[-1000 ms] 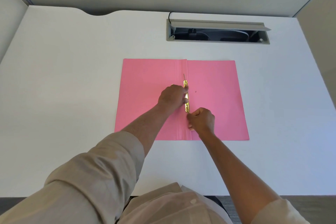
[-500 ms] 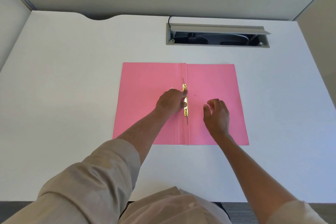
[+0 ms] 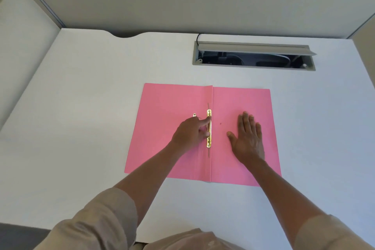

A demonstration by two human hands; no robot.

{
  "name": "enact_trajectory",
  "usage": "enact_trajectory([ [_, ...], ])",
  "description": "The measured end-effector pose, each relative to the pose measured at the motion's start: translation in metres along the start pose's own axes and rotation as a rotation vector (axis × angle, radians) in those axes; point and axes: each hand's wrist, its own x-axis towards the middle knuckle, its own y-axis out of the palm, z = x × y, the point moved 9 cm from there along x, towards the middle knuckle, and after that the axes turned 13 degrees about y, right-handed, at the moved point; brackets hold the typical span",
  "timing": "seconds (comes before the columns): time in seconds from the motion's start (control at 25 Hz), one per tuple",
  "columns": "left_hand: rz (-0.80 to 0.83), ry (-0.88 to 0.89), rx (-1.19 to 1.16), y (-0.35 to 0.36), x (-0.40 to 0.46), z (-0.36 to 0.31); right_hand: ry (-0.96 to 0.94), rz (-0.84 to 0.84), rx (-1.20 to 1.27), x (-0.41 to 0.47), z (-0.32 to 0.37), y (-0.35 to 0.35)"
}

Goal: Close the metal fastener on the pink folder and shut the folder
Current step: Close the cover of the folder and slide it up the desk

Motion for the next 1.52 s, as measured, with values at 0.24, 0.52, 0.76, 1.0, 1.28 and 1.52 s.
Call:
enact_trajectory([
  [0.24,-0.245,-0.172,-0.07,-0.017,-0.039,0.028,0.005,0.004,0.01,0.0,-0.002,0.0],
  [0.52,-0.274,-0.531,0.291,-0.051,-0.101,0.068,0.002,-0.002,0.01,0.0,-0.001,-0.002],
  [0.76,-0.182,-0.823,0.218,-0.076,-0.136,0.122,-0.009,-0.018,0.014,-0.003,0.001,-0.006],
  [1.0,-0.334,-0.845,0.003,-0.091,-0.137,0.144,-0.008,-0.042,0.02,-0.004,0.002,-0.007],
  [1.28,-0.43,-0.832,-0.091,-0.102,-0.141,0.157,-0.006,-0.056,0.012,-0.005,0.003,-0.008],
  [1.52,-0.5,-0.83,-0.235,-0.114,-0.151,0.169,-0.013,-0.054,-0.004,-0.004,0.003,-0.005],
])
